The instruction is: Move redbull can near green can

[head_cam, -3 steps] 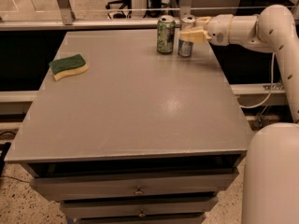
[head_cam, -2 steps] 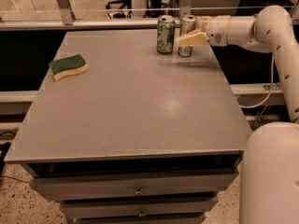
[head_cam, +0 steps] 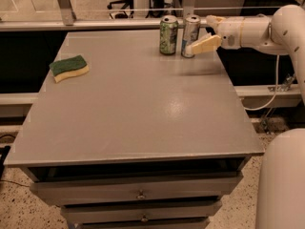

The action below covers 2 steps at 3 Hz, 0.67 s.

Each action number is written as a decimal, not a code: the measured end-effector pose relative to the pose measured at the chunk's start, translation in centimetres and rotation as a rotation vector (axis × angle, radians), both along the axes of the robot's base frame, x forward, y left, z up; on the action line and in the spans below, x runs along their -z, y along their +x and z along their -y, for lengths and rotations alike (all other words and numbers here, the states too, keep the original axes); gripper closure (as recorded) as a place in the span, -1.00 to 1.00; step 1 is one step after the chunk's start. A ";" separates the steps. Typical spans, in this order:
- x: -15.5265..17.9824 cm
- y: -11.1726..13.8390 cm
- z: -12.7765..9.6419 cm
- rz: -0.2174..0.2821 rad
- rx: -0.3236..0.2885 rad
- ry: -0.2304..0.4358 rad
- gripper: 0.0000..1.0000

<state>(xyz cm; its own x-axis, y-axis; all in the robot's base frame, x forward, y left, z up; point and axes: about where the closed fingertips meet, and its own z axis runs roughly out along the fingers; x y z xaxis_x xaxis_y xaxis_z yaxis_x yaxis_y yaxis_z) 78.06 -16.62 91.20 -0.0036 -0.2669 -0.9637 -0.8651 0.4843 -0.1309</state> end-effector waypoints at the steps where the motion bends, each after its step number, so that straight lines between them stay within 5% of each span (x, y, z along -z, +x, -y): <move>1: -2.0 -3.0 3.3 0.030 0.037 -0.022 -1.00; 2: -5.5 -8.9 7.5 0.087 0.068 -0.029 -1.00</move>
Offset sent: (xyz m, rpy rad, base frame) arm -0.1549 -0.1239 0.0859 -0.0363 -0.1448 -0.1142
